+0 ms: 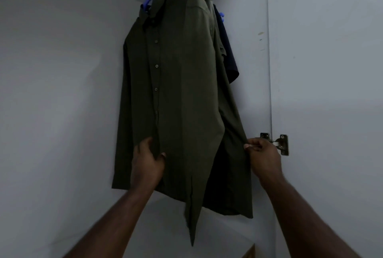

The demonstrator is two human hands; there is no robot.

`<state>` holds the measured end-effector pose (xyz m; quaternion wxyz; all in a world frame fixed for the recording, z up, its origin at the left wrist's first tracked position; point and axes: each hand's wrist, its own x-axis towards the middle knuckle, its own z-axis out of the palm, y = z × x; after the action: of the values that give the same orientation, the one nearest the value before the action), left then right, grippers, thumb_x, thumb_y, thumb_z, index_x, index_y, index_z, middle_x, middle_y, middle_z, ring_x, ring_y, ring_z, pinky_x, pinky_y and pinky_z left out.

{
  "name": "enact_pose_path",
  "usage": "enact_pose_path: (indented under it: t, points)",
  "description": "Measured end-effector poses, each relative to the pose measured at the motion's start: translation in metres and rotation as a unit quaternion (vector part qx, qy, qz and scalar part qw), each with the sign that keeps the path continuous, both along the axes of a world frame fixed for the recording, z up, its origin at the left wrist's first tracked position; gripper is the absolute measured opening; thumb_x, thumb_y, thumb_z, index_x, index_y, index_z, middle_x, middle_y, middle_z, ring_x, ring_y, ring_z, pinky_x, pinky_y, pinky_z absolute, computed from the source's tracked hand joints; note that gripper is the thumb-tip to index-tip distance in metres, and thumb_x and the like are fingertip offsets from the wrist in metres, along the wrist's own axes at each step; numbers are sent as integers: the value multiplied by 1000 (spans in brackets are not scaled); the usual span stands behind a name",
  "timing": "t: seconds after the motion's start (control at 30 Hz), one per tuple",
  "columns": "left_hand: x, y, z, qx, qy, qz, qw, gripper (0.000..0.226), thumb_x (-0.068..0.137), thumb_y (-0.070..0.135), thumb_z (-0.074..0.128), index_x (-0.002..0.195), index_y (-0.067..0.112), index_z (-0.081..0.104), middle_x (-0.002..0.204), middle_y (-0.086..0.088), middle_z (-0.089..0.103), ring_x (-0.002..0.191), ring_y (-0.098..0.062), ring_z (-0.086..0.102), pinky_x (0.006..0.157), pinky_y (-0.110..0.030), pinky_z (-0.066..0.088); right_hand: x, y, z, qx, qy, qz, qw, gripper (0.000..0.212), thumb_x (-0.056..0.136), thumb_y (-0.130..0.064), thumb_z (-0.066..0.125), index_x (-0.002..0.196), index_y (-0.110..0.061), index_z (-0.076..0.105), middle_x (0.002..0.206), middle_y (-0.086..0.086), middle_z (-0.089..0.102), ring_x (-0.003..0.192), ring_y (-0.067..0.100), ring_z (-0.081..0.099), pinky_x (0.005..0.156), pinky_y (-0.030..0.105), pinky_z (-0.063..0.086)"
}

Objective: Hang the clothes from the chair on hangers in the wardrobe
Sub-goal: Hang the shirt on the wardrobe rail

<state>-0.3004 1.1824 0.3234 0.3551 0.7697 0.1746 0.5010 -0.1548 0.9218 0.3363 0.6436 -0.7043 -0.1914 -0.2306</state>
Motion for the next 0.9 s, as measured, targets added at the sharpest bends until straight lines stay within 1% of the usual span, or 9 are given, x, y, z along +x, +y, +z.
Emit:
enact_pose_path:
  t: [0.1, 0.23, 0.33, 0.4, 0.5, 0.63, 0.73, 0.83, 0.9]
  points:
    - [0, -19, -8, 94, -15, -7, 995, 63, 92, 22, 69, 148, 26, 40, 146, -4, 41, 127, -21, 52, 100, -29, 43, 3, 0, -2, 1, 12, 6, 1000, 11, 89, -19, 71, 100, -23, 71, 90, -6, 70, 91, 14, 67, 91, 43, 56]
    - [-3, -48, -17, 235, 2, -38, 971, 64, 97, 26, 61, 151, 43, 31, 153, 5, 29, 133, -17, 46, 106, -39, 48, 5, 0, 1, -1, 34, 25, 999, 13, 91, -20, 69, 104, -20, 70, 97, -3, 69, 96, 16, 65, 92, 48, 56]
    - [1, -60, -24, 328, 38, -50, 943, 74, 96, 21, 58, 153, 48, 18, 158, -1, 28, 139, -20, 40, 112, -40, 42, 6, -2, 4, 9, 50, 44, 998, 11, 92, -16, 68, 102, -18, 70, 98, 0, 69, 96, 19, 65, 91, 48, 57]
    - [3, -68, -26, 355, 77, -59, 930, 78, 97, 25, 53, 152, 52, 5, 161, -1, 24, 141, -22, 36, 114, -42, 39, 5, -5, 5, 12, 60, 65, 996, 9, 93, -13, 65, 98, -19, 69, 100, 2, 68, 97, 21, 65, 85, 42, 57]
    - [7, -77, -29, 382, 122, -44, 915, 71, 99, 31, 46, 152, 56, 6, 163, -1, 19, 141, -25, 33, 114, -46, 37, -2, -8, 8, 7, 70, 103, 992, 15, 97, -6, 57, 95, -18, 67, 98, 5, 67, 90, 20, 63, 65, 26, 48]
    - [15, -79, -32, 361, 164, -50, 917, 62, 100, 29, 46, 151, 55, 22, 164, 3, 11, 144, -25, 28, 114, -46, 35, -3, -10, 8, 3, 91, 145, 985, 26, 96, 4, 49, 107, -10, 68, 95, 12, 69, 85, 26, 63, 71, 35, 50]
    - [21, -75, -34, 341, 209, -50, 915, 59, 101, 30, 47, 150, 54, 26, 166, 7, 4, 146, -25, 23, 116, -47, 31, -6, -11, 6, 57, 145, 191, 969, 20, 102, -13, 50, 110, -11, 68, 107, 17, 71, 96, 29, 66, 77, 38, 55]
    - [25, -72, -34, 316, 241, -59, 916, 59, 101, 31, 48, 150, 53, 27, 166, 10, 1, 147, -25, 21, 117, -50, 29, -7, -14, 4, 106, 195, 253, 942, 43, 104, -51, 37, 114, -21, 66, 108, 7, 72, 103, 22, 65, 89, 40, 50]
    - [27, -69, -34, 310, 256, -60, 914, 59, 100, 32, 49, 151, 53, 26, 166, 10, 1, 147, -26, 22, 118, -50, 29, -8, -13, 2, 90, 186, 276, 939, 44, 100, -59, 38, 118, -27, 62, 111, 4, 71, 105, 19, 63, 97, 44, 46]
